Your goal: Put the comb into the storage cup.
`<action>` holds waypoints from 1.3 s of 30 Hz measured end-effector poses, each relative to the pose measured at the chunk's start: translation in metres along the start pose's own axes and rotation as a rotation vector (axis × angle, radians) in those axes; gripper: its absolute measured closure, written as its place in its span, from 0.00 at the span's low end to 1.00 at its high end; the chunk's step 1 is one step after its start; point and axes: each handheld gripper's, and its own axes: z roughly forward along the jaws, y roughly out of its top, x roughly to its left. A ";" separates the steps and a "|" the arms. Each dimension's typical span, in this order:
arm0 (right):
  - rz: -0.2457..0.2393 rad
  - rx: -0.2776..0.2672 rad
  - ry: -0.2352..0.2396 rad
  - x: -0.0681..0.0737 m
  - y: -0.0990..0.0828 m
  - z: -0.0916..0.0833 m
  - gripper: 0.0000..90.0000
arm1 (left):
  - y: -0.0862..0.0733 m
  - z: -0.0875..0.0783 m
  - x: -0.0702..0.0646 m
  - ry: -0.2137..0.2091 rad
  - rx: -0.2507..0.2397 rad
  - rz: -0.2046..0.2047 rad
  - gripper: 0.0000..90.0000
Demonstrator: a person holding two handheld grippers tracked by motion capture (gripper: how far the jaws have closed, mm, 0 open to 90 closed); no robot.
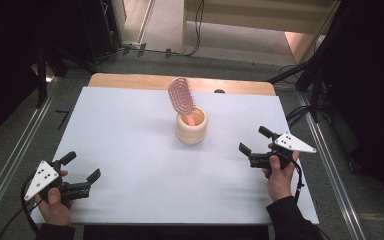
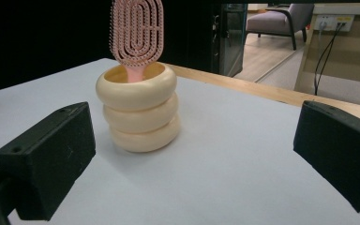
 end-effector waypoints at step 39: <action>0.042 0.003 -0.096 -0.015 -0.039 -0.069 0.00 | 0.000 0.000 -0.001 0.005 0.006 0.004 0.00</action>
